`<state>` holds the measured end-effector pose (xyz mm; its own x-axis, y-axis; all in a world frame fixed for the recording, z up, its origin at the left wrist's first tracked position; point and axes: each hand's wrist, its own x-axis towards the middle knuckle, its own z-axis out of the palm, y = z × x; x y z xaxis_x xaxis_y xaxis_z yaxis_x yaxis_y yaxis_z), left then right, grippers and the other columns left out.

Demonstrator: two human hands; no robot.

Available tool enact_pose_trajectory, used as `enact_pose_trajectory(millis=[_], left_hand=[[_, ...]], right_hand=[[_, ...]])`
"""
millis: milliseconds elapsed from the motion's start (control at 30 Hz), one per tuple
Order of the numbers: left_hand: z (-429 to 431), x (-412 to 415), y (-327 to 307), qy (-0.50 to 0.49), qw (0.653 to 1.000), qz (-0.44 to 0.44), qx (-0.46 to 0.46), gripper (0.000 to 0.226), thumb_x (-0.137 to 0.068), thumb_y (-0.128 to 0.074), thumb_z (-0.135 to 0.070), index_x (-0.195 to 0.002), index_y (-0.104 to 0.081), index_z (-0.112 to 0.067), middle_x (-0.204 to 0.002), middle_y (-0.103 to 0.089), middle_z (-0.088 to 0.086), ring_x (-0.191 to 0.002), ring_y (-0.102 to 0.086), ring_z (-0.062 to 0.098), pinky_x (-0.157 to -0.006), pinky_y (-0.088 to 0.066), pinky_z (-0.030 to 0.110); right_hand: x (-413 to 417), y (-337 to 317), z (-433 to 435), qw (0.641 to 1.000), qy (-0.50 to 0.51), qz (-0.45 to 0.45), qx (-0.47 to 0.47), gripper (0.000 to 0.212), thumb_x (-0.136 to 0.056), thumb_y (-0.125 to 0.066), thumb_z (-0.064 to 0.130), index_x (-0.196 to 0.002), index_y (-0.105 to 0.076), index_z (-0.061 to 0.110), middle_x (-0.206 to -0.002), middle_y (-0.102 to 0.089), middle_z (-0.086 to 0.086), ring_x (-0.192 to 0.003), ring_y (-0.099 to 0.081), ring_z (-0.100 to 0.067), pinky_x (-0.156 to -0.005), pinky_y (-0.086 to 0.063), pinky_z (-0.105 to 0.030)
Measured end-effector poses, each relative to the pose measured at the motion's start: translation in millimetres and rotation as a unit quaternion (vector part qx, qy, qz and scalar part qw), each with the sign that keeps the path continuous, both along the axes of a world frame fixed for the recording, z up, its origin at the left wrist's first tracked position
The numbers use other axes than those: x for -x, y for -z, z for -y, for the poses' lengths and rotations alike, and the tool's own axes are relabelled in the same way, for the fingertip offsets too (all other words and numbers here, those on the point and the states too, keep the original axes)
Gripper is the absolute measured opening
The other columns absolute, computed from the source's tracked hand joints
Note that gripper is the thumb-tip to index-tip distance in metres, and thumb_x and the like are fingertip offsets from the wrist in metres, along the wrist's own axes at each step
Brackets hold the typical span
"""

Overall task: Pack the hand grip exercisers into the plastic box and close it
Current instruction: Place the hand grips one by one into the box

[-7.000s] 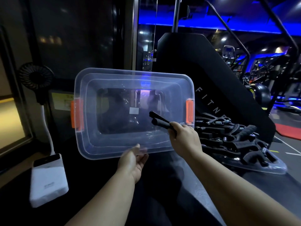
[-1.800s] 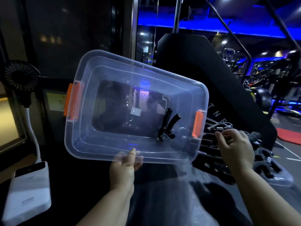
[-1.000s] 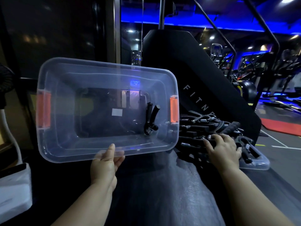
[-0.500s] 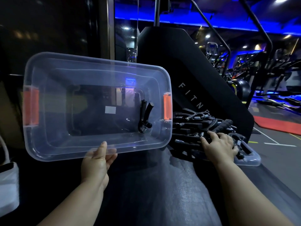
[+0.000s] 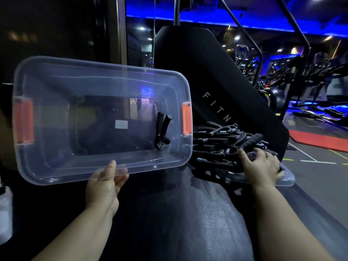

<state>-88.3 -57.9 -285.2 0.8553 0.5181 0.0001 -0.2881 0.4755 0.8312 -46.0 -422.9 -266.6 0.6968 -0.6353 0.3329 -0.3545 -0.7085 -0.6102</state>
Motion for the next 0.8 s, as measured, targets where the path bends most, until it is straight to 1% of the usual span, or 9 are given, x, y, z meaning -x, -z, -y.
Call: enact_pose_trajectory(millis=[67,167,233,300,500,567,667,733,800], left_hand=[[-0.1,0.6,-0.2,0.001,1.0,-0.001,0.0,0.015,-0.093,-0.058,-0.02,-0.082,-0.054,-0.012,-0.053,-0.067,0.0,-0.052,-0.065,0.007,-0.054,-0.056,0.019],[0.1,1.3,-0.2,0.005,1.0,0.0,-0.003,0.014,-0.093,-0.058,-0.02,-0.083,-0.054,-0.012,-0.054,-0.067,0.0,-0.053,-0.066,0.007,-0.054,-0.056,0.019],[0.2,1.6,-0.3,0.005,1.0,-0.001,-0.005,0.014,-0.093,-0.058,-0.02,-0.082,-0.054,-0.012,-0.054,-0.067,0.0,-0.053,-0.066,0.007,-0.054,-0.056,0.02],[0.1,2.2,-0.1,0.005,1.0,-0.001,-0.008,0.015,-0.093,-0.058,-0.02,-0.082,-0.054,-0.011,-0.054,-0.067,0.001,-0.053,-0.066,0.007,-0.055,-0.056,0.02],[1.1,3.3,-1.0,0.006,1.0,0.003,-0.01,0.014,-0.094,-0.057,-0.02,-0.082,-0.054,-0.011,-0.054,-0.067,0.0,-0.053,-0.066,0.007,-0.056,-0.057,0.019],[1.0,3.2,-0.6,0.004,1.0,0.001,-0.01,0.014,-0.093,-0.058,-0.02,-0.082,-0.054,-0.011,-0.054,-0.067,0.0,-0.053,-0.066,0.007,-0.056,-0.057,0.02],[-0.3,1.6,1.1,0.005,1.0,-0.003,-0.008,0.014,-0.093,-0.058,-0.021,-0.083,-0.054,-0.011,-0.055,-0.068,0.0,-0.054,-0.066,0.007,-0.053,-0.055,0.019],[-0.9,0.3,2.0,0.007,1.0,-0.005,-0.003,0.014,-0.093,-0.059,-0.02,-0.084,-0.054,-0.011,-0.055,-0.068,0.001,-0.053,-0.066,0.007,-0.052,-0.055,0.019],[-1.1,-0.3,2.0,0.007,1.0,-0.003,0.0,0.013,-0.093,-0.058,-0.02,-0.084,-0.054,-0.011,-0.055,-0.068,0.001,-0.053,-0.066,0.007,-0.052,-0.055,0.019]], right_hand=[[1.3,2.6,3.1,0.997,0.013,-0.027,-0.075,0.079,-0.082,-0.035,0.077,-0.145,-0.034,0.028,-0.157,-0.021,-0.01,-0.146,-0.01,-0.027,-0.113,-0.003,-0.06],[2.5,4.7,4.3,0.99,0.032,-0.029,-0.135,0.096,-0.076,-0.04,0.081,-0.15,-0.018,0.023,-0.156,-0.015,-0.019,-0.144,-0.013,-0.035,-0.111,-0.02,-0.06],[3.3,4.0,3.8,0.988,0.052,-0.031,-0.139,0.104,-0.072,-0.045,0.083,-0.149,-0.02,0.018,-0.151,-0.023,-0.022,-0.14,-0.022,-0.038,-0.107,-0.028,-0.058],[4.8,3.0,3.4,0.989,0.065,-0.033,-0.129,0.106,-0.068,-0.049,0.084,-0.147,-0.026,0.017,-0.145,-0.032,-0.024,-0.136,-0.028,-0.038,-0.105,-0.03,-0.056],[5.0,4.6,11.3,0.99,0.059,-0.017,-0.129,0.106,-0.054,-0.059,0.087,-0.139,-0.042,0.026,-0.132,-0.05,-0.024,-0.128,-0.039,-0.039,-0.102,-0.035,-0.049],[6.7,2.8,14.0,0.986,0.053,0.022,-0.155,0.1,-0.055,-0.066,0.081,-0.136,-0.045,0.027,-0.129,-0.054,-0.023,-0.124,-0.045,-0.037,-0.099,-0.039,-0.045],[11.9,-3.0,13.4,0.975,0.047,0.13,-0.176,0.091,-0.061,-0.08,0.059,-0.136,-0.043,0.023,-0.125,-0.057,-0.021,-0.119,-0.052,-0.035,-0.095,-0.042,-0.04],[13.0,-6.8,13.0,0.959,0.045,0.208,-0.189,0.088,-0.066,-0.083,0.046,-0.138,-0.04,0.021,-0.121,-0.061,-0.016,-0.114,-0.056,-0.033,-0.095,-0.041,-0.038],[13.0,-10.3,11.3,0.94,0.035,0.269,-0.206,0.081,-0.069,-0.082,0.041,-0.137,-0.044,0.02,-0.116,-0.064,-0.011,-0.109,-0.06,-0.03,-0.095,-0.042,-0.035]])
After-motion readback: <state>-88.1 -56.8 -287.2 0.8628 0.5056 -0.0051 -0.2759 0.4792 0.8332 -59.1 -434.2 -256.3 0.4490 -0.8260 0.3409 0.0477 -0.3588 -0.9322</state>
